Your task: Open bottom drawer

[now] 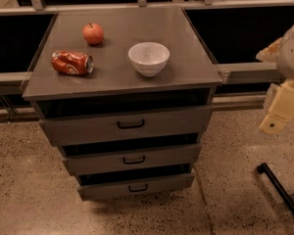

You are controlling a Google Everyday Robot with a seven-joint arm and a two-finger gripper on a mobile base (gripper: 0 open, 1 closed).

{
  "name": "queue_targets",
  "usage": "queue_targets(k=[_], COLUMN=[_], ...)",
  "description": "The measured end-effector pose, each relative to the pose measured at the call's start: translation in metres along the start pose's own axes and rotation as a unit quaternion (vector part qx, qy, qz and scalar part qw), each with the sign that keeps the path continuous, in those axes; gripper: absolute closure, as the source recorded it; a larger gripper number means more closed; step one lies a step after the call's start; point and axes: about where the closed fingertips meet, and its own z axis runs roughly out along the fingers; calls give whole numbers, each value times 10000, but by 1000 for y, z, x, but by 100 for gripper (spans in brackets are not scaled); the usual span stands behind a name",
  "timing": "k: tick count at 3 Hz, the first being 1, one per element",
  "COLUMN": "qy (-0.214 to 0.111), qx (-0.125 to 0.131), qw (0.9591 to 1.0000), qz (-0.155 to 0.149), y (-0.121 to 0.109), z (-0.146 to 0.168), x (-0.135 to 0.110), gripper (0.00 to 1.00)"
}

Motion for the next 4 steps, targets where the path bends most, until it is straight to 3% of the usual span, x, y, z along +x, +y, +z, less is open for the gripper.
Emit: queue_targets(k=[1, 2, 3, 4], qy=[-510, -608, -545, -1096], qx=[-171, -456, -607, -660], qw=[9970, 9953, 9948, 9906], qz=[553, 600, 607, 479], y=[20, 60, 78, 75], z=[58, 122, 142, 145], x=[31, 57, 66, 51], gripper=[0, 0, 0, 0])
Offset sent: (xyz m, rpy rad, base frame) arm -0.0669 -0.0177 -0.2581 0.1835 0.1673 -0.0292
